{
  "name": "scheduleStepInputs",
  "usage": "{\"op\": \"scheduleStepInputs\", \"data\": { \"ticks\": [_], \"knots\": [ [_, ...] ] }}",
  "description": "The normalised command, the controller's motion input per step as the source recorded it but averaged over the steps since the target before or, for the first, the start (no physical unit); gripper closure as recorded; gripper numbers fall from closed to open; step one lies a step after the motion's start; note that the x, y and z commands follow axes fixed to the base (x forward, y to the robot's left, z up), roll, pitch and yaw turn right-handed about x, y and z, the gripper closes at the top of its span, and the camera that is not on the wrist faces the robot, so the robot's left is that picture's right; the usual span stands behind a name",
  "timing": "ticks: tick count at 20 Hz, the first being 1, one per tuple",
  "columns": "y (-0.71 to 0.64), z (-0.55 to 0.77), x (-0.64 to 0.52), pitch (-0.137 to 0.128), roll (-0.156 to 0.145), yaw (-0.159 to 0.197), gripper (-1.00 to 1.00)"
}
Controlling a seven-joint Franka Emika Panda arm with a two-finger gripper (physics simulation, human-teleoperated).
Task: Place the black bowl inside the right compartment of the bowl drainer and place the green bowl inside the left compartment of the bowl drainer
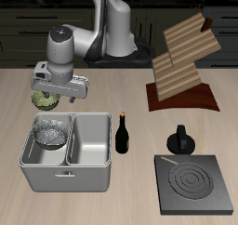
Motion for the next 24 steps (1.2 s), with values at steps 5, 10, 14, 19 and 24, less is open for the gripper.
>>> {"op": "scheduleStepInputs", "data": {
  "ticks": [5, 10, 14, 19, 24],
  "knots": [
    [-0.12, -0.36, -0.06, 0.043, -0.019, -0.039, -1.0],
    [-0.01, -0.26, -0.09, 0.038, -0.005, -0.018, -1.0],
    [-0.01, -0.14, -0.08, 0.011, 0.015, -0.025, 1.0],
    [-0.01, 0.01, -0.07, 0.004, -0.001, -0.007, 1.0],
    [0.14, 0.16, -0.03, -0.014, 0.03, 0.013, 1.0]
  ]
}}
